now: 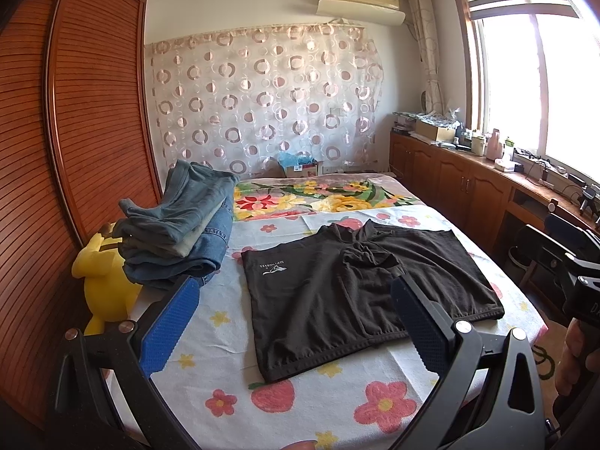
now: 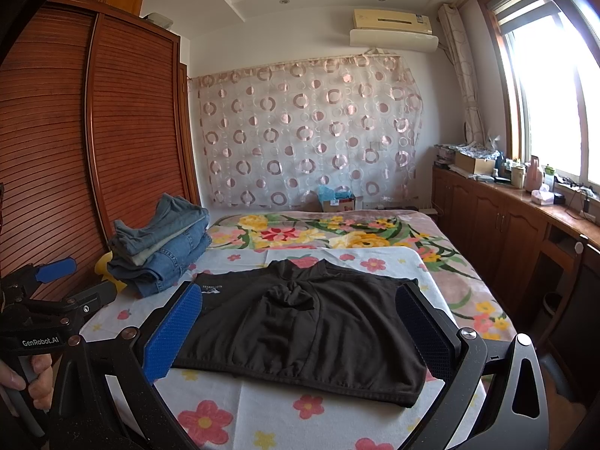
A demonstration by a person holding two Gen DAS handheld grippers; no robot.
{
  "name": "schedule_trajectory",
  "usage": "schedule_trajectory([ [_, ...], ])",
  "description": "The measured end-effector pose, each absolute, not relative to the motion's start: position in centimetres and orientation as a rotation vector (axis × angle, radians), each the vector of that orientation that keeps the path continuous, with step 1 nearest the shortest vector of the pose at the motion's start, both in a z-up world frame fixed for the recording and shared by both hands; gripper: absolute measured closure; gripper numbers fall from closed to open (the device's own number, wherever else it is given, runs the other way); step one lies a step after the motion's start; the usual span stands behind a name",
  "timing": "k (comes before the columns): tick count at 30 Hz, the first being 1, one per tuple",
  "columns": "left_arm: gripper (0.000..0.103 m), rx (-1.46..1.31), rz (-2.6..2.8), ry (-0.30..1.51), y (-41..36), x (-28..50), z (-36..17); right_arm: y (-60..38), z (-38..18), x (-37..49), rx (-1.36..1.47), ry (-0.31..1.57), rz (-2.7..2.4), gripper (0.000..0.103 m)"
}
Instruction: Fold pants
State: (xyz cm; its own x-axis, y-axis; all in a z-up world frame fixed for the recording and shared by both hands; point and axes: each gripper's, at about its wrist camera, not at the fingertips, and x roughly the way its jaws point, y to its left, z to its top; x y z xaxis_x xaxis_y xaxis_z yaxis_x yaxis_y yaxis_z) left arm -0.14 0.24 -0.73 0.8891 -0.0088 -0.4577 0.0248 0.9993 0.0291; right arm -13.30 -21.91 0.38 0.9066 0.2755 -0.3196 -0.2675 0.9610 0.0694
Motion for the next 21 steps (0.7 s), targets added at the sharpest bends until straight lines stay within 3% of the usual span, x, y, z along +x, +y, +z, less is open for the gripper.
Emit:
schedule_trajectory([
  [21,0.001,0.079,-0.124,0.521,-1.5,4.8,-1.6,-23.0,-0.6,-10.6,0.016,0.286,0.232,0.0],
])
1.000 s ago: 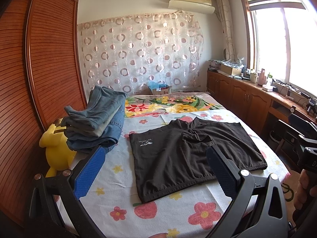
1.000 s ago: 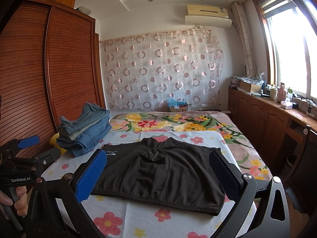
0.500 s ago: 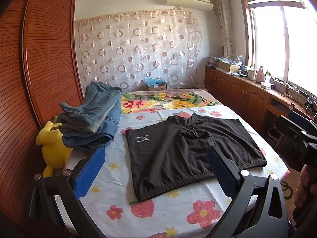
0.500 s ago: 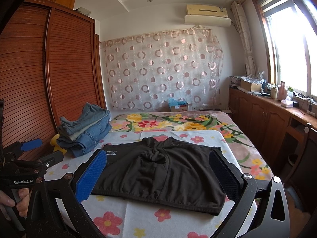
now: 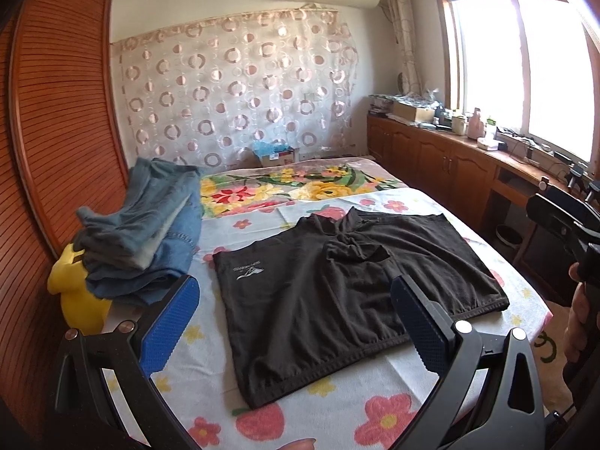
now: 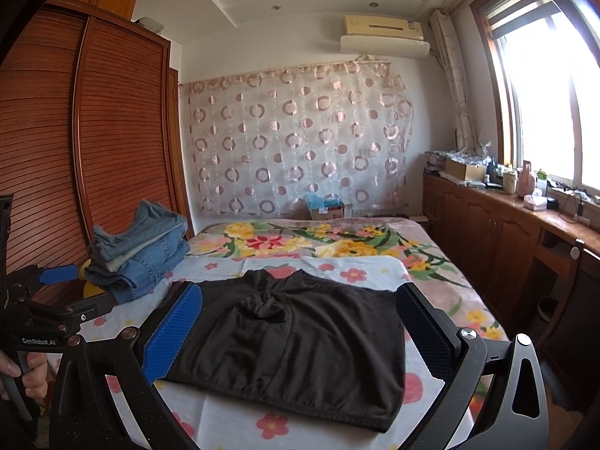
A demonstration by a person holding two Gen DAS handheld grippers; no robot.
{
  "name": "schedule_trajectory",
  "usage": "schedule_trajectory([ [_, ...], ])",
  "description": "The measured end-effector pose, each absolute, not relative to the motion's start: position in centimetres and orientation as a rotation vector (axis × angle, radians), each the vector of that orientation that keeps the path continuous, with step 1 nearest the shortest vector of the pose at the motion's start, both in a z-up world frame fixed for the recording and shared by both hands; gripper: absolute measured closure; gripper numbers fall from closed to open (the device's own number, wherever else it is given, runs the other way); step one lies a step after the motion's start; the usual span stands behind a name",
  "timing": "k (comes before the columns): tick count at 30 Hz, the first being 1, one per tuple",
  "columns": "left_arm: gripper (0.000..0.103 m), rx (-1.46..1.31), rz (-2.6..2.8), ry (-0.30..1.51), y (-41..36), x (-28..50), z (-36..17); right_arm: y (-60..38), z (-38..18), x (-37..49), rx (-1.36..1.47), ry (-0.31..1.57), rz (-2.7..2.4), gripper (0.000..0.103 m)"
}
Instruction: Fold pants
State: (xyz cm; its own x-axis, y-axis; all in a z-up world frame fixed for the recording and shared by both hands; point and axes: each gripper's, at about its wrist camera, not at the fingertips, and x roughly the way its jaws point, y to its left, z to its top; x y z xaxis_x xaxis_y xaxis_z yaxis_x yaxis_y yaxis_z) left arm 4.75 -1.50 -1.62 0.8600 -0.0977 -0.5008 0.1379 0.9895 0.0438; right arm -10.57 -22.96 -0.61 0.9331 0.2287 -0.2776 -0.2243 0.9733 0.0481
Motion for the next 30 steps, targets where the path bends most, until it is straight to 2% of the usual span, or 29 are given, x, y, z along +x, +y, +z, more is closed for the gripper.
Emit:
schedule_trajectory([
  [10,0.001,0.105,-0.162,0.549,-2.9,8.5,-3.0,-22.1,-2.7,-6.2,-0.049,0.328,0.188,0.0],
  [20,0.001,0.143,-0.215,0.622,-4.5,12.2,-5.2,-22.9,-3.2,-1.0,-0.077,0.447,0.187,0.001],
  [25,0.004,0.133,-0.265,0.67,-5.6,13.9,-7.1,-24.1,-3.0,2.0,-0.092,0.539,0.187,0.01],
  [30,0.004,0.143,-0.292,0.685,-6.4,15.1,-8.7,-25.1,-2.5,5.3,-0.121,0.655,0.188,0.026],
])
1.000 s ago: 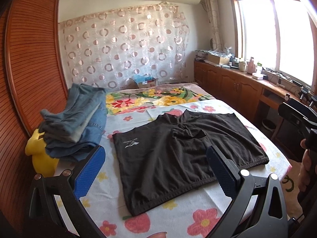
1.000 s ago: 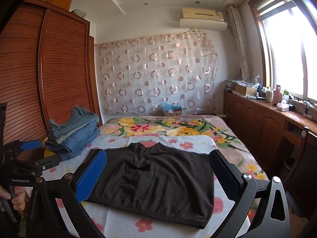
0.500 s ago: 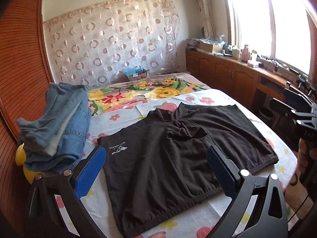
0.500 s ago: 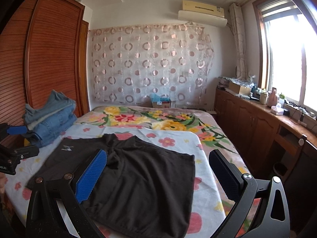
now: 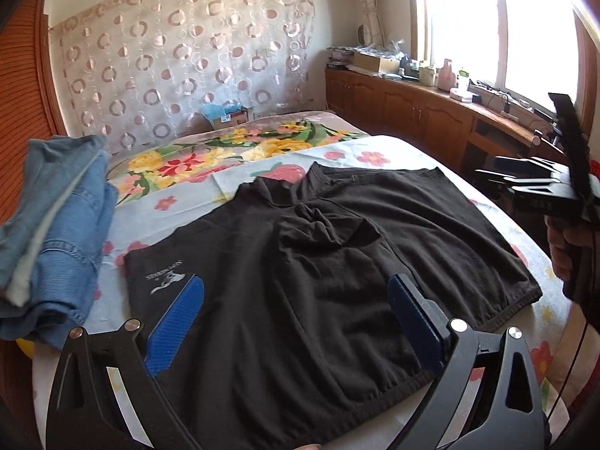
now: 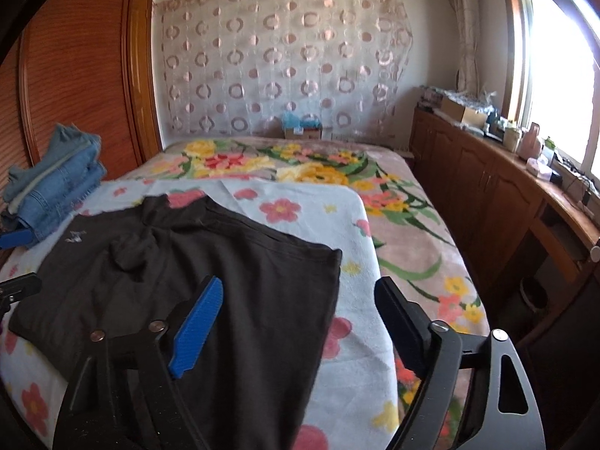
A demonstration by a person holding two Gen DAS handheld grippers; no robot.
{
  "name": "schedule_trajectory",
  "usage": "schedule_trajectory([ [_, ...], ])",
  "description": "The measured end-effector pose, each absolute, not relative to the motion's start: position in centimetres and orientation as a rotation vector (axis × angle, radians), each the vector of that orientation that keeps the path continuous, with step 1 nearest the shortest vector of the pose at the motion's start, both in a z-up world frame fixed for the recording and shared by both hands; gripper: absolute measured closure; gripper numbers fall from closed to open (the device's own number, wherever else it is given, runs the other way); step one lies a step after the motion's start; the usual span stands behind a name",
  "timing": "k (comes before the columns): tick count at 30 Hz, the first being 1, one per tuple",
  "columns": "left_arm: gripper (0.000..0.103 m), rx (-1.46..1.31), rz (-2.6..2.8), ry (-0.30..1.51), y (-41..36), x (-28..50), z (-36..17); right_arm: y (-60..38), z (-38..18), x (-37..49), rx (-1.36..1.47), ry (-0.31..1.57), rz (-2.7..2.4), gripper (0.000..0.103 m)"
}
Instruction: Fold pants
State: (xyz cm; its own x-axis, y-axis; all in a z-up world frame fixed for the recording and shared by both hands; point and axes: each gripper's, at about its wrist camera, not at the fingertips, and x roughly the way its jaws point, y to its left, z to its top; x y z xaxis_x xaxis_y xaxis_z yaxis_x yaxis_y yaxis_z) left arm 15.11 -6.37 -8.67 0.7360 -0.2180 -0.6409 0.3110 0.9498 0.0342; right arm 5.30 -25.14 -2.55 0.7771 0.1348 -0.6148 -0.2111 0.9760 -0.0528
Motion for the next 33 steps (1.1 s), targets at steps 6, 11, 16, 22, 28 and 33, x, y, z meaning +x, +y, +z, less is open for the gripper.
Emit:
schedule_trajectory([
  [6,0.004,0.134,-0.336,0.709,-6.8,15.7,-9.6,-26.4,-2.1,9.5,-0.063,0.799,0.178,0.047],
  [11,0.003,0.135,-0.357,0.77,-6.8,16.2,-10.6,-26.9,-0.8,11.9,0.019,0.852,0.183,0.055],
  [16,0.002,0.108,-0.379,0.823,-6.6,16.7,-11.5,-26.8,1.0,13.0,0.04,0.867,0.204,0.065],
  [22,0.001,0.082,-0.414,0.835,-6.4,16.6,-11.7,-26.7,2.6,12.3,0.011,0.865,0.247,0.097],
  [28,0.001,0.042,-0.446,0.839,-5.7,16.5,-11.6,-28.7,2.6,12.3,-0.024,0.808,0.084,0.102],
  [33,0.001,0.032,-0.429,0.837,-5.2,16.3,-11.3,-27.9,2.9,11.4,0.002,0.826,0.127,0.102],
])
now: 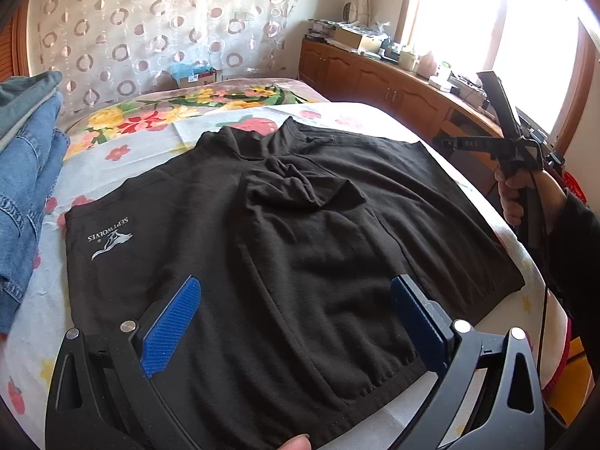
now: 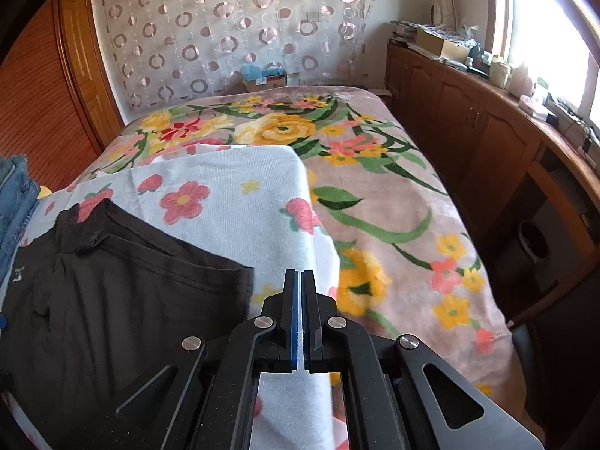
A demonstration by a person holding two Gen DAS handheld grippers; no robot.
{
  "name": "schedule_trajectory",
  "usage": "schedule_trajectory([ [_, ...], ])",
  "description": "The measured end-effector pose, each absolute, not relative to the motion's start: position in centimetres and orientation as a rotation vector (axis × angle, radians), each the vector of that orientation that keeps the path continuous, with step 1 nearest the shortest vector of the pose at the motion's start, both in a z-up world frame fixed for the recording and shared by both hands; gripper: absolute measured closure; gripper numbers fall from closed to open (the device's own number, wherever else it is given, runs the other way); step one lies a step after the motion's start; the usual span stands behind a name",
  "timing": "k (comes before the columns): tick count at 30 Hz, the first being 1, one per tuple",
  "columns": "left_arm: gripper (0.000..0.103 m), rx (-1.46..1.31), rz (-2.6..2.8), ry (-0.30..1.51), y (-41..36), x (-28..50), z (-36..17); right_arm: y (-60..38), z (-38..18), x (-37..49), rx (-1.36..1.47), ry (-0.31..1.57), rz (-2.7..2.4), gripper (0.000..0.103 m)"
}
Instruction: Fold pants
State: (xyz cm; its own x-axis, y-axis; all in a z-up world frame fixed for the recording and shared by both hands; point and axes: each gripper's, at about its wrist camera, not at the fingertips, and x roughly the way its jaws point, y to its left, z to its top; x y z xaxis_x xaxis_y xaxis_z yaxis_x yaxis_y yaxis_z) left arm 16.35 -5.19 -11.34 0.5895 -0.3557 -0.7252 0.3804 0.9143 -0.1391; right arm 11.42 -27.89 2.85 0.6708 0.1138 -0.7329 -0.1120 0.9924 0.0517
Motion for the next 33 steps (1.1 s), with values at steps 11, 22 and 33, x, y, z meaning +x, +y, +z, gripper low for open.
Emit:
schedule_trajectory([
  [11,0.002,0.064,-0.397,0.859,-4.9,16.4,-12.0,-28.5,1.7,12.4,0.012,0.84,0.207,0.066],
  [22,0.003,0.053,-0.369,0.86,-3.6,16.2,-12.0,-29.3,3.0,13.4,-0.075,0.805,0.097,0.101],
  [33,0.004,0.044,-0.298,0.829,0.3,14.4,-11.1,-28.3,2.6,12.0,-0.077,0.801,0.123,0.067],
])
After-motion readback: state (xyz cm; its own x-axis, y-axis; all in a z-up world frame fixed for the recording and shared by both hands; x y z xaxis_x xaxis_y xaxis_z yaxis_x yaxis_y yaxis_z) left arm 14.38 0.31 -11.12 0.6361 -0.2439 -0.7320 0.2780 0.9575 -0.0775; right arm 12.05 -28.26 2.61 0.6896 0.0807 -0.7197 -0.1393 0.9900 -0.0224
